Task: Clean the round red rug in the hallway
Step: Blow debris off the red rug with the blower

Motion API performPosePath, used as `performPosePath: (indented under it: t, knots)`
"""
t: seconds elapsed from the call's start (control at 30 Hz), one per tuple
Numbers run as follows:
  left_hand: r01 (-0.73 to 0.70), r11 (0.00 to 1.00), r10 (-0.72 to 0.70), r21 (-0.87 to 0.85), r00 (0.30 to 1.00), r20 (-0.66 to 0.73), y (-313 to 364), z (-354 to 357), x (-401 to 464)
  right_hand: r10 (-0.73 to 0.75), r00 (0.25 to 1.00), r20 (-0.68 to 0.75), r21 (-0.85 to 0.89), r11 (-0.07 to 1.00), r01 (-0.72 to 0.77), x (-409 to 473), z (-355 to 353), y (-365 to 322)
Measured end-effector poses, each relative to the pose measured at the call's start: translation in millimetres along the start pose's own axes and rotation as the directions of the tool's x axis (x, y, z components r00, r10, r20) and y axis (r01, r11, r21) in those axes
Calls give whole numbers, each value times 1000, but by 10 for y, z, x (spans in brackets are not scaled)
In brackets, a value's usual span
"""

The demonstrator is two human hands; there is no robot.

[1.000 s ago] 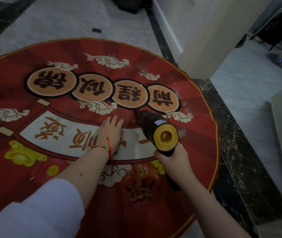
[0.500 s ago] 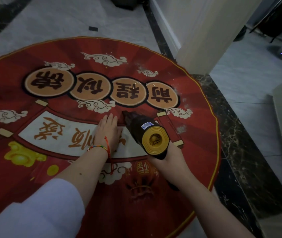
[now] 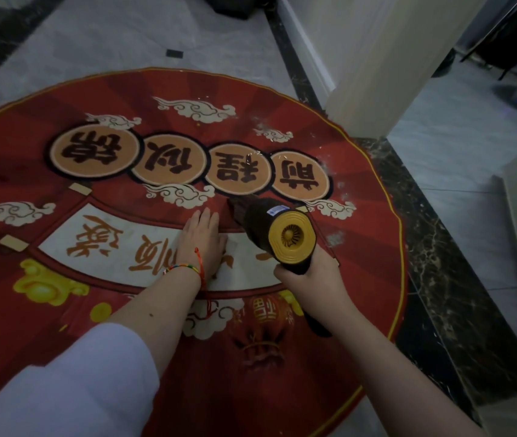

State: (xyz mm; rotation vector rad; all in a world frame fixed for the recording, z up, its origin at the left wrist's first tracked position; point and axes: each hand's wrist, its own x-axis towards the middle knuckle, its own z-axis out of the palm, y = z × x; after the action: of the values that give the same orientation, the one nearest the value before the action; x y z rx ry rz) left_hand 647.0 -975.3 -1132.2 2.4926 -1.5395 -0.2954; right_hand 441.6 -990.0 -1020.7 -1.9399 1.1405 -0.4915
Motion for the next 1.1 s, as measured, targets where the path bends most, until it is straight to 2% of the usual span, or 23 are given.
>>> performPosePath:
  t: [0.37,0.6,0.83,1.1]
  knots:
    - [1,999,-1,37,1000,10,17,-55,129,45,998,-31,50,998,-44,517,206,-160]
    - [-24,1000,24,12,999,-32,-11,-30,172,33,997,-68,37,999,-30,257,113,33]
    - [-12,998,12,68,1000,-7,70,-44,315,120,983,-136,61,992,-113,805,226,-37]
    - [-23,997,22,71,1000,12,105,-48,548,79,989,-122,64,995,-72,878,197,18]
